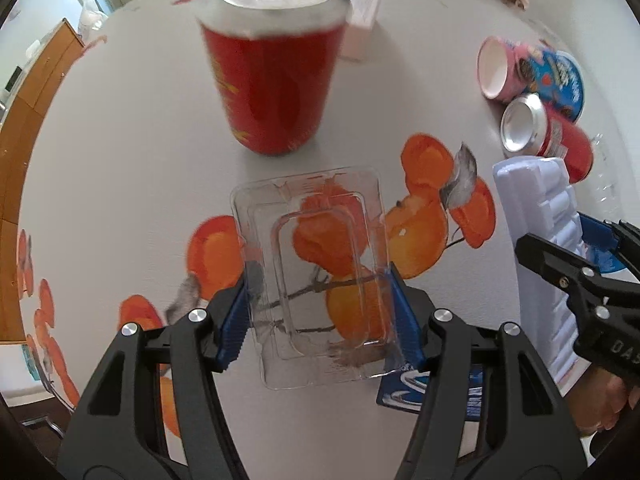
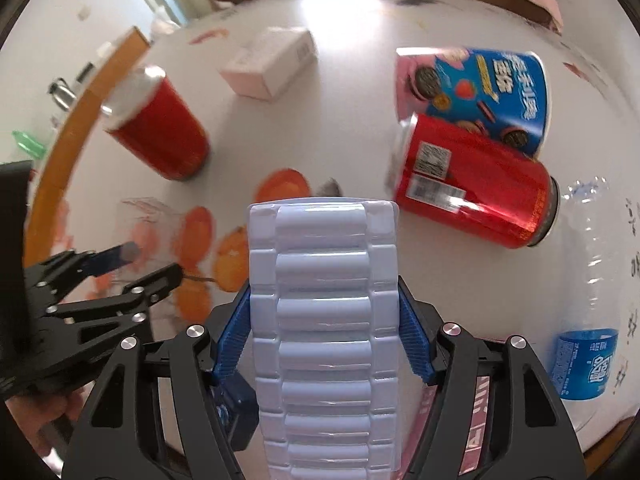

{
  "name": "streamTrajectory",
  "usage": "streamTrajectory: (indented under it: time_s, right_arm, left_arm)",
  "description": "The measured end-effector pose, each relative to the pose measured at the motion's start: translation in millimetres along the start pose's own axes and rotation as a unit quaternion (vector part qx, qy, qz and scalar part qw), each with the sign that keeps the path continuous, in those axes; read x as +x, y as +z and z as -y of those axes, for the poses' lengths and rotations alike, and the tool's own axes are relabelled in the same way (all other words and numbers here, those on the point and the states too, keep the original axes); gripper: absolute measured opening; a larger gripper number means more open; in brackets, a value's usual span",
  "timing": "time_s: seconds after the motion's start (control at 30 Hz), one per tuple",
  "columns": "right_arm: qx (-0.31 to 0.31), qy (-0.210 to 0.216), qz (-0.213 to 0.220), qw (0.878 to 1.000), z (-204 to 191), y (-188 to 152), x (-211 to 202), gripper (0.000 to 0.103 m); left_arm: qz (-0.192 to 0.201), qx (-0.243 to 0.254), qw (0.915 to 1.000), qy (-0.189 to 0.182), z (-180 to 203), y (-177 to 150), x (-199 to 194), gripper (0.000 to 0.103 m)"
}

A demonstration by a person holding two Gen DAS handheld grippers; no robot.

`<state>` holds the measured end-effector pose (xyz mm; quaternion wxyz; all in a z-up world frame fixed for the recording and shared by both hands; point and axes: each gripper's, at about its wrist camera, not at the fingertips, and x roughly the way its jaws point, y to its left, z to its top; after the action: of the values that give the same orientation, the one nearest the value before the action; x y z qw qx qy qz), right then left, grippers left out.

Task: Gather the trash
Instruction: 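Grasp the clear plastic insert with the left gripper while the right grasps the white tray, then carry the clear insert and white tray over the trash bin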

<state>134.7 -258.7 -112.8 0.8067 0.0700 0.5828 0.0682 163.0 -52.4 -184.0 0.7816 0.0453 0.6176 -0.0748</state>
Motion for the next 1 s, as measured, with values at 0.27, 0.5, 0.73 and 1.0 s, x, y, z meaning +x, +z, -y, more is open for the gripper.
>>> streamTrajectory:
  time_s: [0.27,0.5,0.73,1.0]
  right_arm:
    - [-0.013,0.003,0.057,0.998,-4.1,9.7,-48.9,0.067]
    - [-0.054,0.043,0.087,0.994,-54.0,22.2,-81.7,0.067]
    - [-0.132,0.120,0.093,0.980,-156.6,35.4,-85.8,0.067]
    - [-0.262,0.203,0.054,0.942,-322.3,20.0,-73.3,0.067]
  left_arm:
    - [0.050,-0.022,0.9985,-0.004,-17.2,-8.7,-32.9,0.058]
    - [0.104,-0.050,0.9934,0.007,-45.9,-22.9,-86.5,0.058]
    - [0.152,-0.117,0.9799,0.054,-116.2,-52.5,-133.7,0.058]
    - [0.177,-0.251,0.9471,0.094,-235.9,-136.1,-182.1,0.058]
